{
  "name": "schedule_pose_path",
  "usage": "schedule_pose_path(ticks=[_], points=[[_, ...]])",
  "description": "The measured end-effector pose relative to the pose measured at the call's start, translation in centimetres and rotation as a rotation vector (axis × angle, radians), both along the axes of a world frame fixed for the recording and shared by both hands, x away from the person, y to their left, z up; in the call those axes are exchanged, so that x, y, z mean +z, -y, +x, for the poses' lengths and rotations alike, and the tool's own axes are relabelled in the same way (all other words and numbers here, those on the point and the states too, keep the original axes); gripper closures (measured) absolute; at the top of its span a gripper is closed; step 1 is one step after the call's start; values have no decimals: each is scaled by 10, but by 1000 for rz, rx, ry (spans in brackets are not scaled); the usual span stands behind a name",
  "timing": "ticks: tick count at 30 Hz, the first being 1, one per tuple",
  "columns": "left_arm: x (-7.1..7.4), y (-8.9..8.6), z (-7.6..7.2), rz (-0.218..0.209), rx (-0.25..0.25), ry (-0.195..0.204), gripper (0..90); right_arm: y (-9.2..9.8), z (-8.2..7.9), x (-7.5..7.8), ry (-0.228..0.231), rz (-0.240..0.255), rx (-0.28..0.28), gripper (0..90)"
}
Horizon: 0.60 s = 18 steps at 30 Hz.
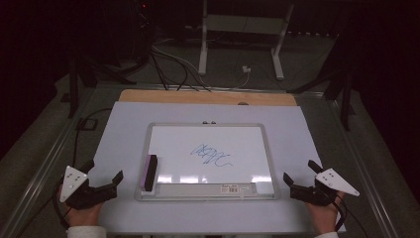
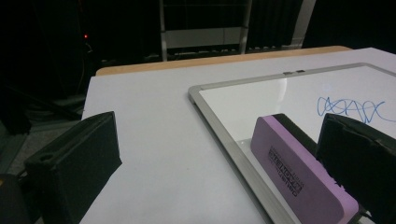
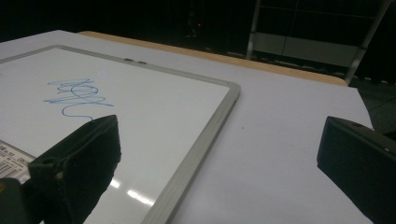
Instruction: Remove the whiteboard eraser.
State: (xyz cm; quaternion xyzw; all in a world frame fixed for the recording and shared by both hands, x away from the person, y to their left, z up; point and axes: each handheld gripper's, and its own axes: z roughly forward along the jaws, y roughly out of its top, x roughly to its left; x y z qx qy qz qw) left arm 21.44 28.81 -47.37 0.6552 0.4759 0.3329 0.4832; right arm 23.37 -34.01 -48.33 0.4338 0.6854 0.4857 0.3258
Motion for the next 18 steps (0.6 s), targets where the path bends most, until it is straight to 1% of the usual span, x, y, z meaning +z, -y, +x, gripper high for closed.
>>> schedule_pose_path(ticks=[4,5,6,12,15,18], points=[[-1,0,0,-6,4,-14,7,2,-1,1,-2,7,-1,2],[-1,0,0,-19,-4,-20,11,3,-1,1,-6,9,0,2],[-1,0,0,-22,-7,-25,13,3,-1,1,-11,9,0,2],[1,0,1,-40,-12,-36,13,6,-2,0,-44,-1,1,2],[4,0,3,-55,-10,-58,13,6,-3,-2,-64,-14,5,2],[4,1,4,-55,-12,-66,21,5,-2,-4,-69,-22,13,2]])
